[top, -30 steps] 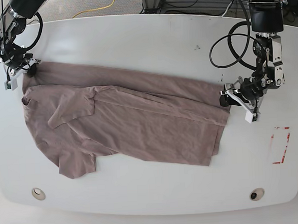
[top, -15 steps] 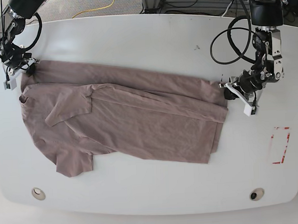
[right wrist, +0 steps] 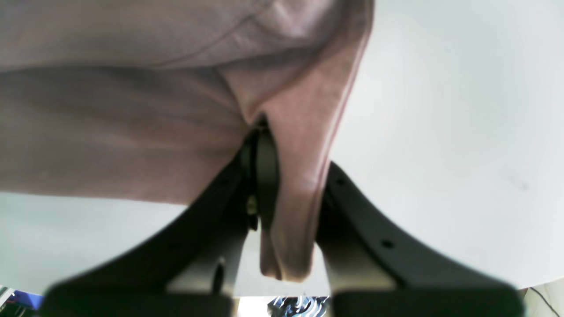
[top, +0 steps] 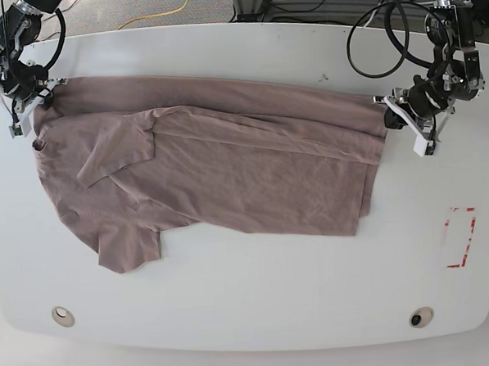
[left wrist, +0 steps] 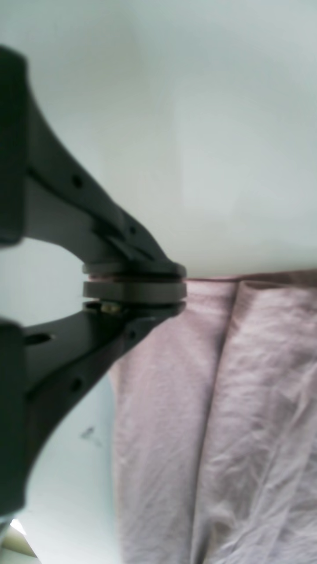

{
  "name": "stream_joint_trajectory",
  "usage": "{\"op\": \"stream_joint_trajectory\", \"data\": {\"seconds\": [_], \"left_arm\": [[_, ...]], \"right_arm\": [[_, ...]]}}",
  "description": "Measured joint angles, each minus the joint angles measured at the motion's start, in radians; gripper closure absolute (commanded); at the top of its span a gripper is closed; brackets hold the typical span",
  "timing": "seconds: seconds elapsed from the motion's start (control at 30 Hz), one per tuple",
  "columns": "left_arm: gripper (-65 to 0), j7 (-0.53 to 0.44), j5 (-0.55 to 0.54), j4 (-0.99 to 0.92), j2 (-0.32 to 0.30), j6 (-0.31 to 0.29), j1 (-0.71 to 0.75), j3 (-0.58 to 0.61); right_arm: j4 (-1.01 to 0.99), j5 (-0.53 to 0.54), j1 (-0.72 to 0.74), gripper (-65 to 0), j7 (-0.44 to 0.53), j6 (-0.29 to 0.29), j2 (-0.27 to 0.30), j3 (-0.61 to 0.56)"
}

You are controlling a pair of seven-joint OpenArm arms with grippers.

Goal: Layout the t-shirt on the table in an organized manner, then fold the t-shirt properly
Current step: 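Drag the t-shirt with both grippers toward the robot to smooth it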

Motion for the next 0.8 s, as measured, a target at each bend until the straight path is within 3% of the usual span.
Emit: {"op": "stream_joint_trajectory", "data": {"seconds": [0.23, 0.57, 0.8], "left_arm": [[0.0, 0.097, 0.002, 0.142, 0.0, 0.0, 0.148, -0.1], [0.0, 0.102, -0.134, 0.199, 0.003, -0.003, 0.318, -0.139], [0.0, 0.102, -0.159, 0.199, -0.001, 0.001, 0.348, -0.175]], "right_arm": [[0.076, -0.006, -0.092, 0.0, -0.003, 0.0, -0.019, -0.003], [0.093, -0.004, -0.165, 0.0, -0.005, 0.0, -0.027, -0.004], [0.093, -0.008, -0.173, 0.0, -0.008, 0.0, -0.028, -0.004]]}}
